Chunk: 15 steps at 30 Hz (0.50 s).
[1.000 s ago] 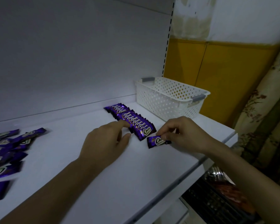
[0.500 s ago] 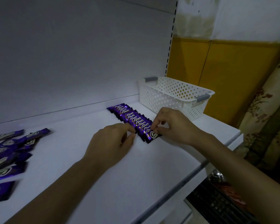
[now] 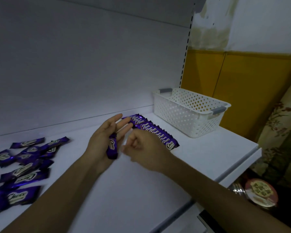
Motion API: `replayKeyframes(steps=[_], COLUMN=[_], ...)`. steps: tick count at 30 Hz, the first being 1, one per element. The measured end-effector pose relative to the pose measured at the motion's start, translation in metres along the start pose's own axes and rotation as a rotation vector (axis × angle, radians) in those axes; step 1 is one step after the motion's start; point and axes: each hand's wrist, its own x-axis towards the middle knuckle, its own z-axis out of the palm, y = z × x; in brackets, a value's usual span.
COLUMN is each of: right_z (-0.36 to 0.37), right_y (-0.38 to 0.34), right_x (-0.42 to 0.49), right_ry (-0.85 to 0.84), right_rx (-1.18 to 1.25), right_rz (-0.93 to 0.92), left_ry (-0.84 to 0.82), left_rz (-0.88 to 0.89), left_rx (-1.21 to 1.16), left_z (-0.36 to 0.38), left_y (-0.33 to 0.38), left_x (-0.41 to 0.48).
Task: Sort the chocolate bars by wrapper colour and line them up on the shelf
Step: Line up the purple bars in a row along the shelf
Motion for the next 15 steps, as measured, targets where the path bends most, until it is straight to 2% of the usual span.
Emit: replayKeyframes(steps=[6,11,15], right_z=[0.037,0.039,0.036], right_y=[-0.008,0.001,0.001], right_x=[0.016,0.016,0.014], right_ry=[0.061,0.183,0.189], right_rx=[0.207,0.298,0.357], right_rz=[0.199,0.160,0.109], left_ry=[0.025,0.058,0.123], left_rz=[-0.066,-0.057,-0.035], left_rx=[-0.156,0.004,0.038], left_z=[0.000,-0.002,-0.006], left_y=[0.006,0.002,-0.001], left_x=[-0.004,0.002,0.004])
